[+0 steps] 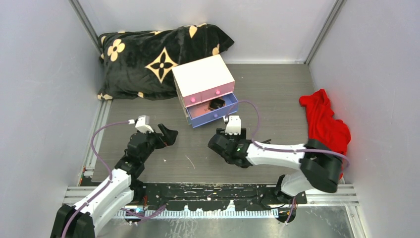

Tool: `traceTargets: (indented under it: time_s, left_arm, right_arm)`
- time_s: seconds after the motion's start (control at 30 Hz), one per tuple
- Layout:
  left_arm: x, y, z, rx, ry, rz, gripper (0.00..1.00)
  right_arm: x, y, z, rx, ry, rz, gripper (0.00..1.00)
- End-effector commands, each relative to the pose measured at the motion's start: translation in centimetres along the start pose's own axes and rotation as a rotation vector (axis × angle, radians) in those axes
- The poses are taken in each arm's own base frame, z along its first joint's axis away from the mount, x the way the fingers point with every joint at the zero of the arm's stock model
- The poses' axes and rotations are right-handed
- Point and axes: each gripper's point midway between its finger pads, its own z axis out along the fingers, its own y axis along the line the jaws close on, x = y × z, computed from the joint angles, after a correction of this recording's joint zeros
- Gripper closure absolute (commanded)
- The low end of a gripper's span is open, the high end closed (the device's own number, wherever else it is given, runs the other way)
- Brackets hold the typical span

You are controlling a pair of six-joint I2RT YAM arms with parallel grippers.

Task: Organize the makeup
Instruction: Pick up the makeup from the center of the board, then place the makeup in the drawer.

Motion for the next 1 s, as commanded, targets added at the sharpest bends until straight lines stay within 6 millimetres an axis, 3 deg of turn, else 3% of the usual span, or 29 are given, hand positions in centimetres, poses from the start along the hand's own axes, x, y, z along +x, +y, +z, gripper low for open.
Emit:
traceTargets:
  time_s: [0.0, 0.1, 0.17, 0.3, 0.6, 0.8, 0.97]
  left_arm:
    - [-1.7, -0.7, 0.3, 0.013, -0.047, 0.005, 0.0]
    - [-1.8, -0.7, 0.4, 0.009, -0.046, 0.006, 0.0]
    - [-1.8, -0.7, 0.4, 0.005, -0.042, 0.008, 0.0]
    - [-1.8, -0.9, 0.4, 0.007, -0.034, 0.009, 0.0]
    - [-3.0, -1.8, 0.2, 0.023, -0.048, 0.011, 0.0]
    - [-3.1, -1.8, 0.2, 0.025, -0.053, 0.01, 0.0]
    - [-3.2, -1.8, 0.2, 0.021, -0.054, 0.015, 0.0]
  right_arm:
    - [-8.4, 0.7, -4.4, -0.08, -0.107, -0.036, 0.95]
    - [-12.8, 1.7, -6.6, -0.132, -0.149, -0.049, 0.94]
    - [-14.7, 2.7, -7.3, -0.17, -0.157, -0.064, 0.94]
    - [-17.1, 4.3, -6.1, -0.222, -0.136, -0.075, 0.94]
    - [-19.0, 7.9, -1.9, -0.284, -0.082, -0.156, 0.94]
    - [-20.4, 9.3, -1.4, -0.29, -0.107, -0.166, 0.94]
    - [-20.2, 9.5, -0.9, -0.289, -0.105, -0.17, 0.93]
